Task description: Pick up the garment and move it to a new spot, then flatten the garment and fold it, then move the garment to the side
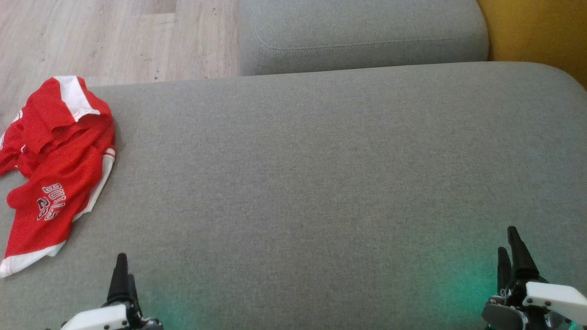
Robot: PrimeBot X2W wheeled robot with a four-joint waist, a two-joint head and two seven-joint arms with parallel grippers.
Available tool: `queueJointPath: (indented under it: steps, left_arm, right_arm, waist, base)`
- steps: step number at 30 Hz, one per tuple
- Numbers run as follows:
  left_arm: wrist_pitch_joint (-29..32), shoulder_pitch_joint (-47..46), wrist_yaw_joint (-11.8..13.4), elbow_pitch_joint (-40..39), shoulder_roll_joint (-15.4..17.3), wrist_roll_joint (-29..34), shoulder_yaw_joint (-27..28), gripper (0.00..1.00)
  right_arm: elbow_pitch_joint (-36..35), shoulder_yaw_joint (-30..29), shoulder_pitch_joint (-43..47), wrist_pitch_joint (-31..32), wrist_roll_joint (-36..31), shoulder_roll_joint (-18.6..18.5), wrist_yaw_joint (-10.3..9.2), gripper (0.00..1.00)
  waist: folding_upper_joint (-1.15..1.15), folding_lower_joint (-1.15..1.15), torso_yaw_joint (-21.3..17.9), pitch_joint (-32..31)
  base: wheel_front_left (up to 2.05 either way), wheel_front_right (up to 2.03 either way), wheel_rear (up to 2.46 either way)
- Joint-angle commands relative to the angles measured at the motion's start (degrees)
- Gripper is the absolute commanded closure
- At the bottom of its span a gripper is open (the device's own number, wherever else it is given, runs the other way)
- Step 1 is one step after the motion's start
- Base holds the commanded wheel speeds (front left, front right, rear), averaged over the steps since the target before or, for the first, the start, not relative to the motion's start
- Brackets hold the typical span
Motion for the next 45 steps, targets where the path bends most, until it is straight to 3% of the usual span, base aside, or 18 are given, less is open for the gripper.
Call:
queueJointPath:
  steps: [1,19,45]
  left_arm:
    - [-0.59,-1.75,0.06,-2.44,0.34,1.21,0.00,0.00]
    - [-3.65,-1.85,2.01,-7.61,0.40,17.06,-2.79,0.00]
    - [-7.90,0.75,3.78,-9.12,0.97,40.52,-6.44,0.00]
  right_arm:
    - [-2.29,0.18,-1.84,-0.74,-1.08,-0.18,0.00,0.00]
    - [-6.72,1.11,-1.17,-3.79,-15.77,-0.27,-0.01,0.00]
    - [-8.53,5.79,0.51,-8.00,-37.47,-0.40,-0.02,0.00]
  waist:
    - [0.00,0.00,0.02,-0.05]
    - [0.00,0.00,0.61,-0.72]
    - [0.00,0.00,0.81,-1.59]
  base:
    - [0.00,0.00,0.00]
    - [0.00,0.00,0.00]
    - [0.00,0.00,0.00]
